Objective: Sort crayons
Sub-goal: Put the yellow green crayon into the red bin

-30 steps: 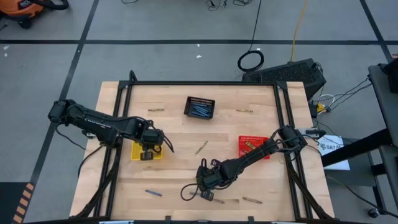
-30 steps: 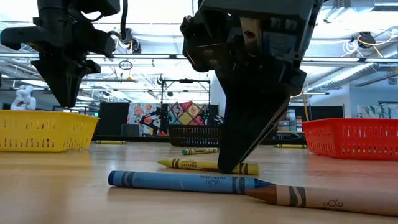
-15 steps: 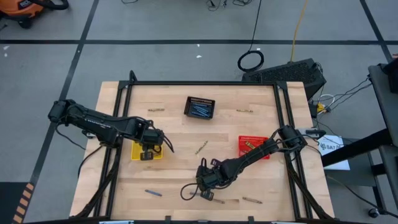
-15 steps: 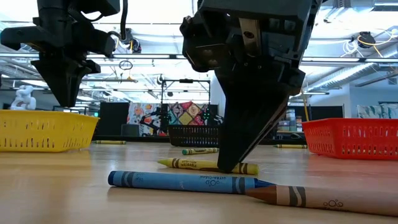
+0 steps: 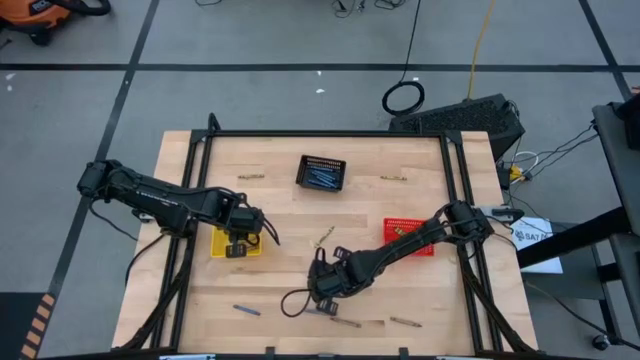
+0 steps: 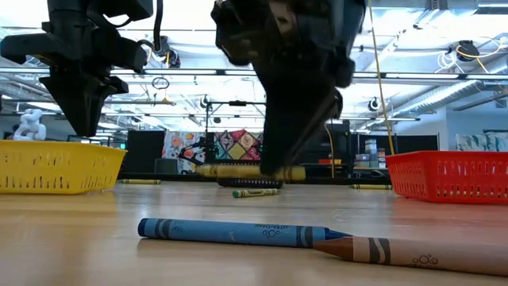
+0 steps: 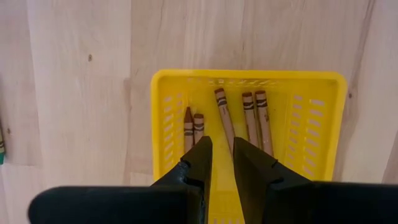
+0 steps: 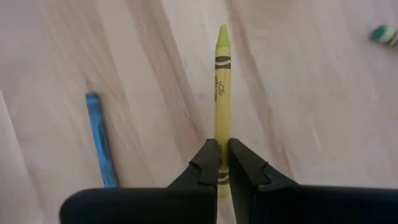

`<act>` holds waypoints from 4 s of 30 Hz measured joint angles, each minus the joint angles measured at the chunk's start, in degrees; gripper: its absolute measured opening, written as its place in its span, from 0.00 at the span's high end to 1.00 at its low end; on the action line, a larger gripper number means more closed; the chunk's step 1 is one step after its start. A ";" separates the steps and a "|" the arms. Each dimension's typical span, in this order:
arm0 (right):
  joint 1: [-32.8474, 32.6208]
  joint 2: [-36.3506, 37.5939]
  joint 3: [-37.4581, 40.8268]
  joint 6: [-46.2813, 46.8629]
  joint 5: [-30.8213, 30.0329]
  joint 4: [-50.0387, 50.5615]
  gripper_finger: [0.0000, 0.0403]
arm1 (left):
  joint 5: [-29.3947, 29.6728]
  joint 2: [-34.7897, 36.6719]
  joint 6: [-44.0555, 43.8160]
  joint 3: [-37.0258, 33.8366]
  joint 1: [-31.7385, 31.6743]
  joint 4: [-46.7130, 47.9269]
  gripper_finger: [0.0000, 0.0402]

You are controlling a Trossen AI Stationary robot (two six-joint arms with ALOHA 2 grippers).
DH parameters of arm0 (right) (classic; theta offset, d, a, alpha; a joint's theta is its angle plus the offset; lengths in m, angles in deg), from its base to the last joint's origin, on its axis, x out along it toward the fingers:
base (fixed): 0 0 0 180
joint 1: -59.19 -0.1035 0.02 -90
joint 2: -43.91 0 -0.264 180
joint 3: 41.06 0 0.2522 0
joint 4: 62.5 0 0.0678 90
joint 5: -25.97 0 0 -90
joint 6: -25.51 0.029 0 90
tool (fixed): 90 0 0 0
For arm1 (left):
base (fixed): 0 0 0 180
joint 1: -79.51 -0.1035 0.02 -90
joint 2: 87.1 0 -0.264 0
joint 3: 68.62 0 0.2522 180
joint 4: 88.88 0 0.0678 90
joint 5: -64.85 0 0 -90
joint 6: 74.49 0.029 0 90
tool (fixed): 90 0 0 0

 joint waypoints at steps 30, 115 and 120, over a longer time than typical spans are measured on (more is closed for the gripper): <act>-8.58 0.24 -31.86 -9.01 -37.61 16.29 1.00 | -14.01 0.02 11.13 0.00 4.38 -52.34 0.85; -7.89 0.22 -35.12 -5.94 -42.16 24.55 0.79 | -9.14 3.80 14.65 0.07 8.04 -41.93 0.98; -6.43 0.22 -35.12 -5.46 -42.16 26.13 0.79 | -9.11 6.41 11.61 0.06 8.04 -30.84 0.98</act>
